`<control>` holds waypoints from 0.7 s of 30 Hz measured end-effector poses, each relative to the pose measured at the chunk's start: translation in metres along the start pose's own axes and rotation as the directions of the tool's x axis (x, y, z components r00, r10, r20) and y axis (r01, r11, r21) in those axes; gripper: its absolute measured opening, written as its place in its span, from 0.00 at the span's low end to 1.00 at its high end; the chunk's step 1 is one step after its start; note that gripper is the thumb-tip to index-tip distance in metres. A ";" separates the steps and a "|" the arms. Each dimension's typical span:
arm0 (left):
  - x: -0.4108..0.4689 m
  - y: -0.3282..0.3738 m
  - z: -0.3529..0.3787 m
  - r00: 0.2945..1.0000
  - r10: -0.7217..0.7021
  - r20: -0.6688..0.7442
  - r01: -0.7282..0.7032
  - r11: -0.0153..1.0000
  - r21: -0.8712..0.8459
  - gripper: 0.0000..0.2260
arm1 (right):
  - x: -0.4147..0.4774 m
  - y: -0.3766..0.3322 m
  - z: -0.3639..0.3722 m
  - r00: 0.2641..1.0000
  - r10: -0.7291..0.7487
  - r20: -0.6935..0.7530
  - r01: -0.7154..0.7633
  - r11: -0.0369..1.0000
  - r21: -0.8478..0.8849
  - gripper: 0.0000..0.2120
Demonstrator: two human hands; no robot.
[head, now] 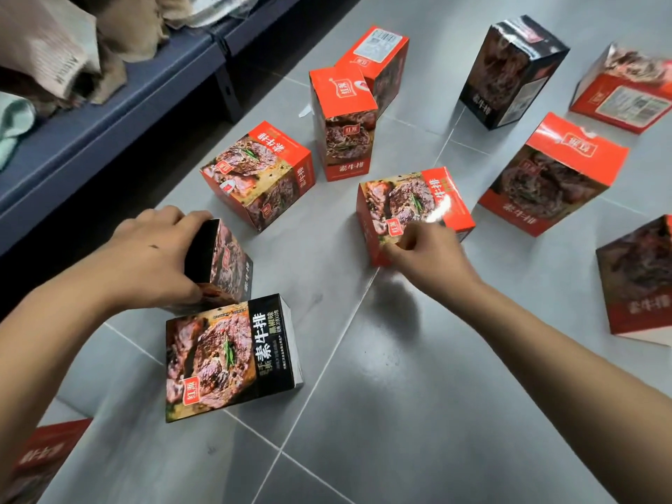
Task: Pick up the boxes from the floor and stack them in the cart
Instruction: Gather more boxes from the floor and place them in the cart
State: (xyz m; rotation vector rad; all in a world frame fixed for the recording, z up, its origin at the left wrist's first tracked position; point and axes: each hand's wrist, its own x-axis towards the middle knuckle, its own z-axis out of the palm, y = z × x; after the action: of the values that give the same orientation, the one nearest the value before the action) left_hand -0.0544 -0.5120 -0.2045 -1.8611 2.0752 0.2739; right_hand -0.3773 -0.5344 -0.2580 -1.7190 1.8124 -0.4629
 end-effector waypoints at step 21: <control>0.003 -0.004 0.005 0.994 0.049 -0.099 -0.047 0.999 0.023 0.45 | -0.011 0.020 0.045 0.705 -0.703 0.090 0.563 0.478 -0.674 0.31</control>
State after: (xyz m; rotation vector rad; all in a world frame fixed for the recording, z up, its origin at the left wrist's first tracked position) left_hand -0.0505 -0.5137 -0.2103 -1.8493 2.1820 0.1739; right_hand -0.3648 -0.5152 -0.3026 -3.0075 1.4619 -0.2820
